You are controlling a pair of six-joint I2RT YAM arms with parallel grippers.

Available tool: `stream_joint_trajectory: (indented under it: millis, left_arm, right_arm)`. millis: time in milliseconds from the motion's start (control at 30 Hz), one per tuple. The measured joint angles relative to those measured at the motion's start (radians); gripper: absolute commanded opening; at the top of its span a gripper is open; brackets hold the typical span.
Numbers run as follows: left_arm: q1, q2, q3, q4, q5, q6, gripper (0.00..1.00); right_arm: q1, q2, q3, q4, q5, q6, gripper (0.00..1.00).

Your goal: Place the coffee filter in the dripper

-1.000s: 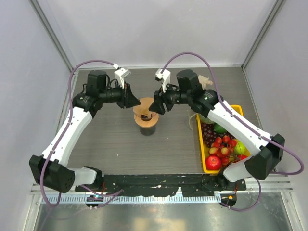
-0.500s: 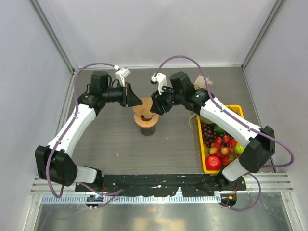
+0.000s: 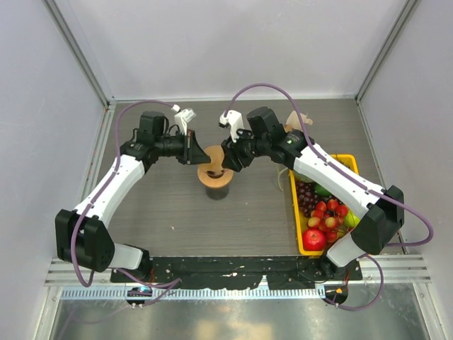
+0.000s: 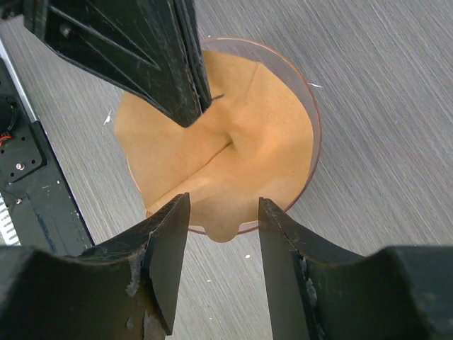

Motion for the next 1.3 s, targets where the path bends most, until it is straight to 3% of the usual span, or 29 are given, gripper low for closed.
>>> stream_joint_trajectory:
  millis: [333, 400, 500, 600, 700, 833, 1300]
  left_arm:
    - [-0.040, -0.013, 0.019, -0.031, -0.002, 0.051, 0.48]
    - [-0.023, -0.047, 0.035, -0.037, -0.003, 0.054, 0.52]
    - [0.020, -0.122, 0.072, -0.042, -0.006, 0.048, 0.52]
    - [0.074, -0.216, 0.108, -0.024, -0.011, 0.038, 0.51]
    - [0.116, -0.315, 0.105, 0.006, -0.022, 0.015, 0.52]
    - [0.149, -0.427, 0.046, 0.051, -0.034, -0.013, 0.55]
    - [0.215, -0.531, 0.002, 0.054, -0.042, -0.081, 0.55]
  right_arm:
    - [0.027, 0.011, 0.135, -0.072, 0.066, -0.051, 0.54]
    - [0.027, 0.011, 0.165, -0.079, 0.084, -0.060, 0.53]
    - [0.030, 0.013, 0.216, -0.089, 0.110, -0.070, 0.49]
    - [0.043, 0.034, 0.269, -0.100, 0.137, -0.080, 0.39]
    - [0.080, 0.089, 0.328, -0.122, 0.171, -0.093, 0.22]
    - [0.126, 0.209, 0.402, -0.166, 0.222, -0.113, 0.07]
    - [0.143, 0.412, 0.418, -0.304, 0.296, -0.148, 0.05]
